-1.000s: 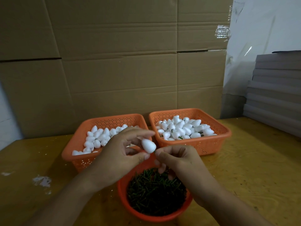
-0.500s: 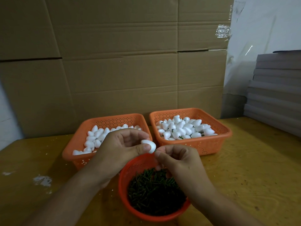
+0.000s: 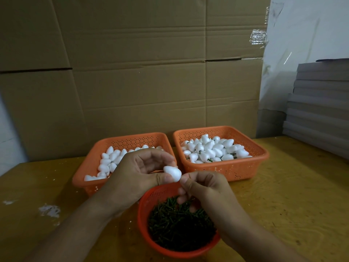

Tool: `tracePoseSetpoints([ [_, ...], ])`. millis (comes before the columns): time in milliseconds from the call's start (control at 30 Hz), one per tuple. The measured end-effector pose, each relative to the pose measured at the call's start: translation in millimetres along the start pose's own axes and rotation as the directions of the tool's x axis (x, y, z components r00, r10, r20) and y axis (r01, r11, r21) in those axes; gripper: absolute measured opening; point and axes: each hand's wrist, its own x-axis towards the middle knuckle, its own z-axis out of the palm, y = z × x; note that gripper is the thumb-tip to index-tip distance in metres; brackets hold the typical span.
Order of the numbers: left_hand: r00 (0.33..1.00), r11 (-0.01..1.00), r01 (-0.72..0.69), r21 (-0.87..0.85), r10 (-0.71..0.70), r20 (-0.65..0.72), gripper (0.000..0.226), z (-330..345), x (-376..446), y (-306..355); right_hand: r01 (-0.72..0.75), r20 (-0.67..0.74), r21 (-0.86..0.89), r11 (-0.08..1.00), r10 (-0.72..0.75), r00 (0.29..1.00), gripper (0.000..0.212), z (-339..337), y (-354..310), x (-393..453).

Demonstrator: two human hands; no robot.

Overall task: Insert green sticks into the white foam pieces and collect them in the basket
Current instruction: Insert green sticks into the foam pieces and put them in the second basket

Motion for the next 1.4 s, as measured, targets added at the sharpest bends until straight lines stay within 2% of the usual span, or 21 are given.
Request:
tracePoseSetpoints([
  [100, 0.999, 0.999, 0.038, 0.022, -0.038, -0.015, 0.027, 0, 0, -1, 0.008, 0.0, -0.004, 1.0, -0.008, 1.0, 0.018, 1, 1, 0],
  [200, 0.998, 0.998, 0.063, 0.024, -0.062, -0.029, 0.019, 2, 0, -2, 0.084, -0.038, -0.076, 0.994, -0.087, 0.995, 0.02, 2, 2, 1],
  [300, 0.997, 0.998, 0.069, 0.013, -0.068, -0.045, 0.02, 4, 0, -3, 0.142, -0.051, -0.117, 0.983, -0.149, 0.987, 0.024, 2, 2, 0],
  [633, 0.986, 0.987, 0.161, -0.023, -0.162, -0.04, 0.026, 2, 3, -9, 0.159, -0.087, -0.047, 0.986, -0.163, 0.983, 0.021, 2, 4, 2],
  [767, 0.98, 0.98, 0.2, 0.017, -0.2, -0.011, 0.02, 1, 3, -10, 0.18, -0.106, -0.042, 0.983, -0.184, 0.977, 0.022, 0, 3, 3],
  [933, 0.963, 0.981, 0.184, 0.062, -0.167, -0.212, 0.02, 0, 16, -15, 0.303, -0.199, -0.178, 0.936, -0.336, 0.921, 0.025, 2, 10, 2],
  [1033, 0.973, 0.974, 0.142, 0.176, -0.105, -0.206, 0.018, 11, 38, -21, 0.403, -0.168, -0.253, 0.88, -0.45, 0.877, 0.014, 10, 16, -3],
  [1167, 0.987, 0.935, 0.069, 0.348, -0.013, -0.162, 0.023, 41, 89, -24, 0.519, -0.023, -0.401, 0.755, -0.574, 0.818, 0.012, 17, 24, -7],
  [1267, 0.991, 0.933, 0.079, 0.35, -0.035, -0.13, 0.022, 64, 122, -26, 0.573, 0.051, -0.469, 0.672, -0.627, 0.777, 0.014, 19, 26, -8],
  [1333, 0.991, 0.929, 0.108, 0.353, -0.074, -0.109, 0.025, 75, 136, -31, 0.561, 0.034, -0.449, 0.695, -0.614, 0.788, 0.014, 17, 26, -7],
  [1400, 0.985, 0.946, 0.168, 0.276, -0.149, -0.088, 0.028, 81, 144, -38, 0.516, -0.01, -0.4, 0.758, -0.566, 0.824, 0.016, 13, 27, -4],
])
